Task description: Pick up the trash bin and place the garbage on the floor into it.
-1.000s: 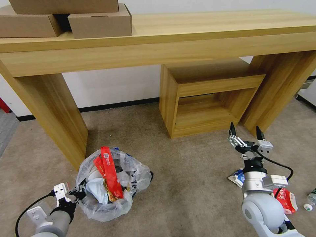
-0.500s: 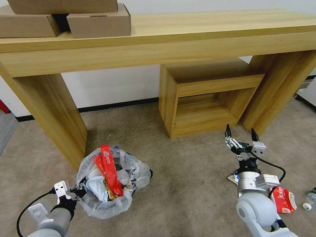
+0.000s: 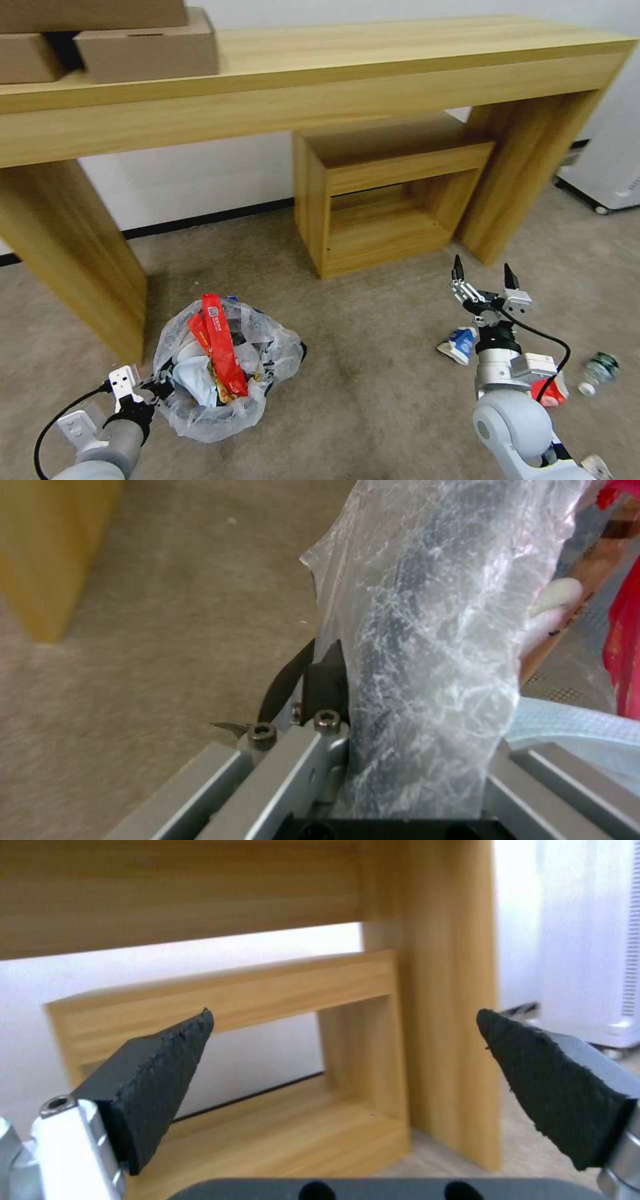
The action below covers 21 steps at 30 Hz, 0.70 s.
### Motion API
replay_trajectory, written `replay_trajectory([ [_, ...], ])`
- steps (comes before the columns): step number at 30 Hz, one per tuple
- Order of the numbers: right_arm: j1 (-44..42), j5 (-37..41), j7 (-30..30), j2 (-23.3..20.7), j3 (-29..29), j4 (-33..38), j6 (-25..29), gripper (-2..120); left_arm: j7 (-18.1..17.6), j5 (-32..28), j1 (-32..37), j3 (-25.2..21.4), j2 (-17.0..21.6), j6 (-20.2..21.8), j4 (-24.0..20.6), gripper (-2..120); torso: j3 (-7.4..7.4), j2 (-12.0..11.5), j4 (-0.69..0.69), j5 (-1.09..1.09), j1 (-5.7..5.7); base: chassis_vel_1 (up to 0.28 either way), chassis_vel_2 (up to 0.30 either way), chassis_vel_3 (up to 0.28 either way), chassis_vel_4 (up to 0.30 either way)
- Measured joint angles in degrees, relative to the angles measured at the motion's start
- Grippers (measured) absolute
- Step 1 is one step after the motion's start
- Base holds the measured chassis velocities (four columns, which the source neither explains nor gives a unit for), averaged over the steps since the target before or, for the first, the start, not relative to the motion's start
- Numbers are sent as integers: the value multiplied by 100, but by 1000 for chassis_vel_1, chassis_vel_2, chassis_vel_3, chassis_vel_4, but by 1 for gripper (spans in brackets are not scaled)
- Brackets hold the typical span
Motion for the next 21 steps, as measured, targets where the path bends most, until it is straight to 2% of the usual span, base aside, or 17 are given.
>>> replay_trajectory([
  [21, 34, -40, -22, -6, -77, -84, 75, 100, 15, 37, 127, -58, -48, -44, -73, 0, 0, 0, 0, 0, 0, -123, -121, -131, -120],
])
